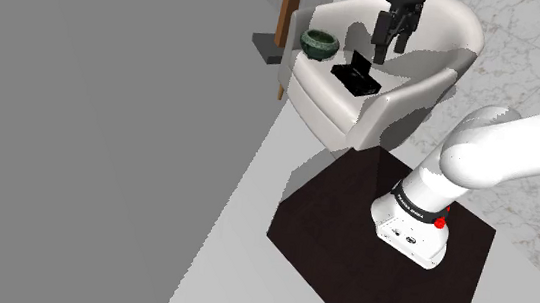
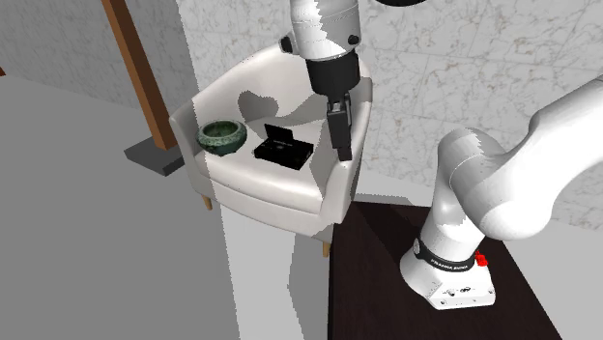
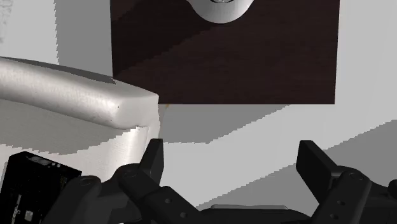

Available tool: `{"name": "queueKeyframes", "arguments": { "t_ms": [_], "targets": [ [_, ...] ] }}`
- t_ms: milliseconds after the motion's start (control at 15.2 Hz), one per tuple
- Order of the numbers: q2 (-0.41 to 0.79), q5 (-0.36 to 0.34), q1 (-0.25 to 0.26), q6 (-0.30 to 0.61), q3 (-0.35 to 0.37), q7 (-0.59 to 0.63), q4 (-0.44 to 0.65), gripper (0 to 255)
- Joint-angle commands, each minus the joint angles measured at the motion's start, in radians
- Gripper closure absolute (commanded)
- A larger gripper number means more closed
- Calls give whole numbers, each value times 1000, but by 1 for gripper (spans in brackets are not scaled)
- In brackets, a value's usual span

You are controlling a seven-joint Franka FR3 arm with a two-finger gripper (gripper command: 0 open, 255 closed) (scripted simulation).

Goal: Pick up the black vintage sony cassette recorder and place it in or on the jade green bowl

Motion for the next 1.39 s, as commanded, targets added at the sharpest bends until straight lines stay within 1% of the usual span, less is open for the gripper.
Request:
{"name": "queueKeyframes", "arguments": {
  "t_ms": [0,330,660,990,1320],
  "targets": [
    [0,0,0,0,0,0,0,0],
    [41,-83,-52,160,-60,-34,-71,0],
    [113,-160,-106,328,-125,-61,-111,0],
    [216,-229,-159,498,-191,-81,-120,0],
    [343,-281,-206,664,-259,-99,-96,0]
  ]
}}
